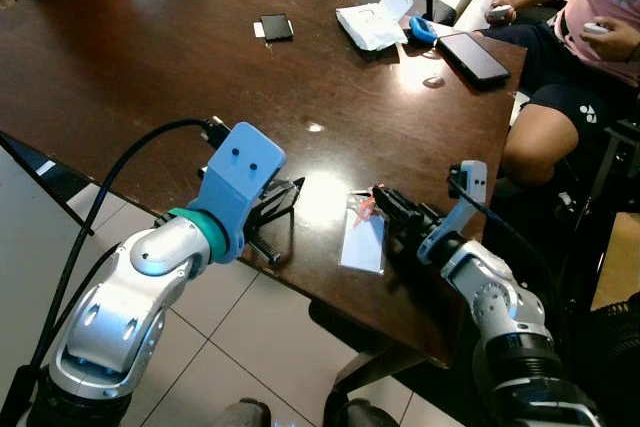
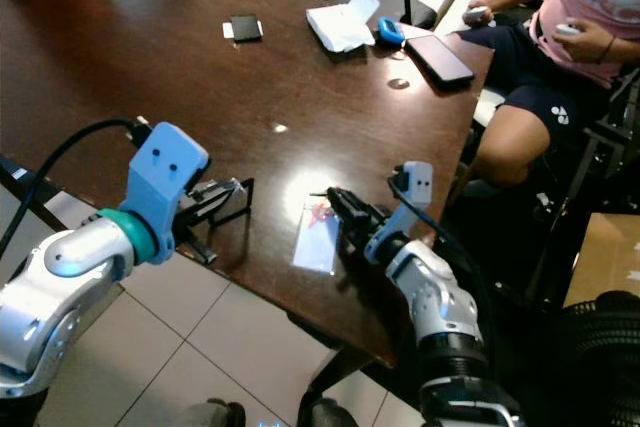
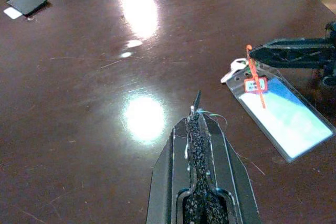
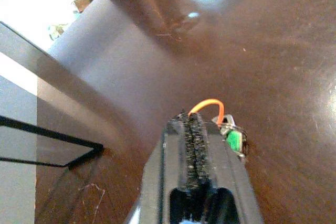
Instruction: Hang keys on a hook
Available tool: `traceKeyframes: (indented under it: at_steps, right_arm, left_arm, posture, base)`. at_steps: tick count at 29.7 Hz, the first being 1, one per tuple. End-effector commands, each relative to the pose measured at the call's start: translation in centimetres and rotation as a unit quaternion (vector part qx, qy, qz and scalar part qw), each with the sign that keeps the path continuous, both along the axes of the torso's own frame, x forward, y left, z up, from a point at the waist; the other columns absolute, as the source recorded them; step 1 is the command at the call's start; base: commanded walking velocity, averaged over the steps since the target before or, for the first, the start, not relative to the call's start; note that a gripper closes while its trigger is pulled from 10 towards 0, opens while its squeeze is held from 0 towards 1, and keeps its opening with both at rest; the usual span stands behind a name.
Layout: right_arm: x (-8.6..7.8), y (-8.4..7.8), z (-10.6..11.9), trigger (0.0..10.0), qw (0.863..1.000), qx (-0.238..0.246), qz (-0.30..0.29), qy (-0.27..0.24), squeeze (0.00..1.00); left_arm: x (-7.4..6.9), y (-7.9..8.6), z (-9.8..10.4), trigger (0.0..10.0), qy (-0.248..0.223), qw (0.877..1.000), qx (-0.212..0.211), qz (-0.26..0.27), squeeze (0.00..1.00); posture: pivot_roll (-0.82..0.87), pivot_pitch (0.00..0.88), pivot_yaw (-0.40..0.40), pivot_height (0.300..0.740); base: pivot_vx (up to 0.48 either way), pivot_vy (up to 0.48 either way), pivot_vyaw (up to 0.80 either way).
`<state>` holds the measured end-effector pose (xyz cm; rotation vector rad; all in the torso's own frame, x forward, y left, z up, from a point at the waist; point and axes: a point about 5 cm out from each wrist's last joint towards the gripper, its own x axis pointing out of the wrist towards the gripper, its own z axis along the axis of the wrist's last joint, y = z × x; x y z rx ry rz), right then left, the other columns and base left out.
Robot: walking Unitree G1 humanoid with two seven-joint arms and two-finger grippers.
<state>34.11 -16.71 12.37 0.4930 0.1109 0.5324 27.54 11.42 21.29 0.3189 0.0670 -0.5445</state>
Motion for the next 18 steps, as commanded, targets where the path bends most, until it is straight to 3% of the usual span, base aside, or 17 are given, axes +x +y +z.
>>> traceKeyframes:
  at_steps: [1, 17, 18]
  right_arm:
    - [-0.46, -0.21, -1.62, 0.0, 0.999, 0.007, -0.009, 0.036, 0.0]
    - [-0.34, -0.64, -1.35, 0.0, 0.999, 0.014, -0.014, 0.031, 0.0]
    - [-0.45, -0.71, -1.33, 3.3, 0.999, 0.014, -0.012, 0.029, 0.0]
  left_arm:
    - [-0.24, 0.04, -0.22, 10.0, 0.007, 1.0, -0.001, 0.001, 0.0]
    - [-0.19, -0.09, -0.09, 10.0, 0.008, 1.0, -0.001, 0.001, 0.0]
    - [-0.18, -0.1, -0.07, 10.0, 0.008, 1.0, -0.001, 0.001, 0.0]
  posture:
    - [0.13, 0.126, 0.068, 0.74]
    - [0.13, 0.127, 0.07, 0.74]
    - [0.13, 0.127, 0.07, 0.74]
  base:
    - [0.0, 0.0, 0.0]
    - [0.0, 0.0, 0.0]
    - [0.0, 0.0, 0.0]
